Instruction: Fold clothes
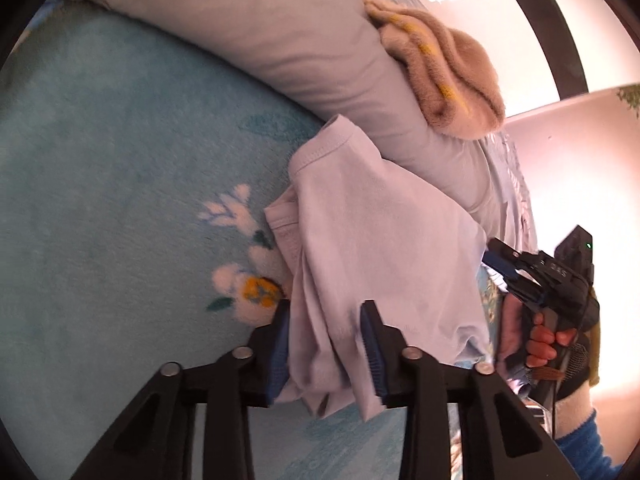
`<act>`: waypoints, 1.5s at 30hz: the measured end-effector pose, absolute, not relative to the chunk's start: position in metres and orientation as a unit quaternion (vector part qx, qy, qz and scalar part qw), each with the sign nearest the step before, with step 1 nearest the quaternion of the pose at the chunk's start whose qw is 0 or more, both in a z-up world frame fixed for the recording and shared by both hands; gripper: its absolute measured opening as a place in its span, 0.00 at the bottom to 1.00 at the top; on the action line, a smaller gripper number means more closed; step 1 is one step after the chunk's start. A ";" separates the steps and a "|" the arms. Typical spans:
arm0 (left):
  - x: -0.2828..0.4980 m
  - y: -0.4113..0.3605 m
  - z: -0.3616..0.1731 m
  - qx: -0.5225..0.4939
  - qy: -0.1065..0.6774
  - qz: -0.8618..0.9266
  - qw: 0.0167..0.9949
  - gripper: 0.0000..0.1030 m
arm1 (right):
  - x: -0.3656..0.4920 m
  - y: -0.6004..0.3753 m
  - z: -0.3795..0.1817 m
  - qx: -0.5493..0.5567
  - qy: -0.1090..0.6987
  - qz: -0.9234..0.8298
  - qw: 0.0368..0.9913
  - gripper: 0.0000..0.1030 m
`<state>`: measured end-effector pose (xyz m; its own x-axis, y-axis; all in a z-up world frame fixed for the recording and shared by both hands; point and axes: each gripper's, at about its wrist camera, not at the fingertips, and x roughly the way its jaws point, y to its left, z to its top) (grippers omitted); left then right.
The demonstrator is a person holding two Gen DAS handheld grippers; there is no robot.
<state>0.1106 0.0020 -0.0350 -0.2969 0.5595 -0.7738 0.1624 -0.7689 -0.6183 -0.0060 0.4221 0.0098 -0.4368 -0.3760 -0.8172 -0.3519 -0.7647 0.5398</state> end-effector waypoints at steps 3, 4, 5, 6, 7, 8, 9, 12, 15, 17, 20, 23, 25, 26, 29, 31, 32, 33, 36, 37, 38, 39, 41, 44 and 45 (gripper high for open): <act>0.117 -0.001 -0.034 -0.580 -0.343 0.726 0.134 0.49 | 0.027 0.417 -0.002 0.537 -0.377 -0.755 0.019 0.35; 0.122 -0.002 -0.035 -0.582 -0.355 0.719 0.136 0.49 | 0.038 0.414 -0.006 0.543 -0.380 -0.749 0.015 0.35; 0.128 -0.001 -0.035 -0.584 -0.366 0.712 0.138 0.49 | 0.050 0.412 -0.011 0.548 -0.388 -0.741 0.011 0.35; 0.133 0.000 -0.036 -0.585 -0.375 0.705 0.140 0.49 | 0.058 0.411 -0.012 0.544 -0.402 -0.736 0.011 0.35; 0.139 0.002 -0.036 -0.587 -0.383 0.699 0.142 0.49 | 0.066 0.411 -0.013 0.541 -0.415 -0.731 0.011 0.35; 0.142 0.003 -0.038 -0.589 -0.392 0.692 0.143 0.49 | 0.073 0.411 -0.015 0.534 -0.432 -0.726 0.012 0.35; 0.144 0.004 -0.041 -0.592 -0.400 0.685 0.143 0.49 | 0.077 0.412 -0.016 0.531 -0.441 -0.724 0.012 0.35; 0.152 0.007 -0.050 -0.594 -0.427 0.666 0.146 0.49 | 0.081 0.410 -0.019 0.523 -0.459 -0.718 0.010 0.35; 0.150 0.010 -0.048 -0.584 -0.450 0.658 0.154 0.47 | 0.080 0.407 -0.018 0.517 -0.471 -0.715 0.030 0.35; 0.147 0.013 -0.047 -0.582 -0.452 0.657 0.157 0.47 | 0.078 0.402 -0.017 0.517 -0.473 -0.712 0.045 0.35; 0.146 0.012 -0.048 -0.581 -0.461 0.651 0.159 0.36 | 0.078 0.397 -0.011 0.519 -0.467 -0.714 0.048 0.27; 0.147 0.011 -0.048 -0.578 -0.461 0.655 0.159 0.04 | 0.074 0.390 -0.010 0.518 -0.467 -0.715 0.048 0.06; 0.145 0.014 -0.044 -0.566 -0.460 0.663 0.169 0.03 | 0.070 0.386 -0.004 0.515 -0.457 -0.724 0.051 0.05; 0.144 0.015 -0.041 -0.559 -0.460 0.667 0.174 0.02 | 0.070 0.386 0.002 0.510 -0.451 -0.730 0.056 0.05; 0.142 0.014 -0.021 -0.529 -0.449 0.693 0.195 0.02 | 0.073 0.389 0.023 0.481 -0.444 -0.751 0.084 0.05; 0.142 0.014 -0.016 -0.527 -0.433 0.703 0.199 0.02 | 0.074 0.385 0.021 0.493 -0.425 -0.755 0.083 0.05; 0.141 0.017 -0.019 -0.533 -0.427 0.703 0.197 0.02 | 0.077 0.387 0.013 0.505 -0.424 -0.748 0.075 0.05; 0.141 0.021 -0.023 -0.540 -0.423 0.702 0.191 0.02 | 0.079 0.388 0.005 0.517 -0.423 -0.741 0.066 0.05; 0.144 0.022 -0.034 -0.560 -0.412 0.698 0.173 0.02 | 0.088 0.393 -0.017 0.524 -0.446 -0.724 0.046 0.05; 0.145 0.023 -0.038 -0.566 -0.409 0.696 0.167 0.02 | 0.090 0.393 -0.022 0.528 -0.449 -0.720 0.042 0.05; 0.146 0.024 -0.042 -0.572 -0.405 0.695 0.161 0.02 | 0.091 0.394 -0.024 0.530 -0.450 -0.718 0.039 0.05; 0.147 0.024 -0.046 -0.578 -0.401 0.693 0.155 0.02 | 0.092 0.394 -0.027 0.532 -0.451 -0.715 0.037 0.05; 0.149 0.025 -0.053 -0.591 -0.394 0.690 0.142 0.02 | 0.094 0.395 -0.032 0.537 -0.453 -0.711 0.032 0.05; 0.151 0.023 -0.058 -0.597 -0.393 0.686 0.134 0.02 | 0.094 0.398 -0.034 0.540 -0.449 -0.711 0.029 0.05; 0.151 0.022 -0.057 -0.595 -0.396 0.686 0.136 0.02 | 0.095 0.399 -0.035 0.542 -0.446 -0.711 0.028 0.05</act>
